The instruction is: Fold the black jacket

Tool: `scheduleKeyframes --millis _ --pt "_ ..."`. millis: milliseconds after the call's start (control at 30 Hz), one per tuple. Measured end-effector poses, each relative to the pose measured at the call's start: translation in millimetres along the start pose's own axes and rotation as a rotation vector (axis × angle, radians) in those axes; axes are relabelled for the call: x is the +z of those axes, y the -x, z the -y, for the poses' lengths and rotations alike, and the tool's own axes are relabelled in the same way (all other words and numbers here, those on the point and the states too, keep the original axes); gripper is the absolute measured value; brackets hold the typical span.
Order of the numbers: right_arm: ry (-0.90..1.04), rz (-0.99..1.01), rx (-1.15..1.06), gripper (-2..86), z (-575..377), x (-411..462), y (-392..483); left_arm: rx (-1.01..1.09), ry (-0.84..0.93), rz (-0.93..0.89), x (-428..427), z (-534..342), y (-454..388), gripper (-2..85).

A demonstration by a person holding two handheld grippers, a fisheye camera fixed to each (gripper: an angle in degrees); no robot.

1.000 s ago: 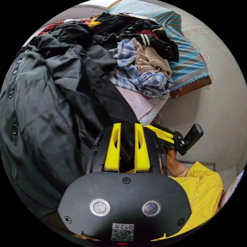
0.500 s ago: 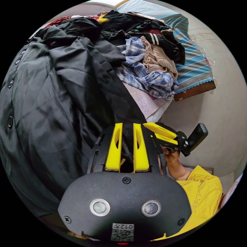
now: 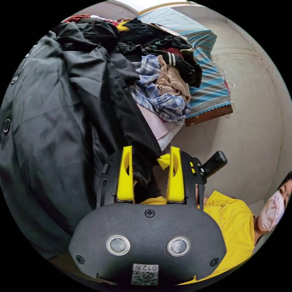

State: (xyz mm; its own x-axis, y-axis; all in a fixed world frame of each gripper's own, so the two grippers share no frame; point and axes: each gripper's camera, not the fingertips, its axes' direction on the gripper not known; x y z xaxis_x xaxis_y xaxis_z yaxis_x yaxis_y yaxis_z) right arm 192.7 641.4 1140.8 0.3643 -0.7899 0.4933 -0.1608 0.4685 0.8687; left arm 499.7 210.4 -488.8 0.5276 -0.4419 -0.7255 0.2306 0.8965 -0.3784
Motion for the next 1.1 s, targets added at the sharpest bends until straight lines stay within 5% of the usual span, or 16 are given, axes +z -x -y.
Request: scheduleKeyframes --millis 333,533,800,1100 --pt "-0.017 0.161 -0.255 1.5 64.6 12.9 48.5 0.084 -0.050 0.136 -48.6 -20.4 12.6 2.6" --pt "-0.100 0.004 -0.321 2.1 212.8 34.4 21.0 0.121 -0.060 0.086 -75.7 -37.8 29.0 1.1" --pt "0.266 -0.301 -0.444 5.8 465.2 283.7 0.1 0.198 0.018 -0.006 -80.6 -40.9 51.1 0.5" --pt "0.518 -0.560 -0.500 6.5 577.4 479.0 -37.3 0.241 0.050 -0.097 -107.9 -45.6 86.0 0.6"
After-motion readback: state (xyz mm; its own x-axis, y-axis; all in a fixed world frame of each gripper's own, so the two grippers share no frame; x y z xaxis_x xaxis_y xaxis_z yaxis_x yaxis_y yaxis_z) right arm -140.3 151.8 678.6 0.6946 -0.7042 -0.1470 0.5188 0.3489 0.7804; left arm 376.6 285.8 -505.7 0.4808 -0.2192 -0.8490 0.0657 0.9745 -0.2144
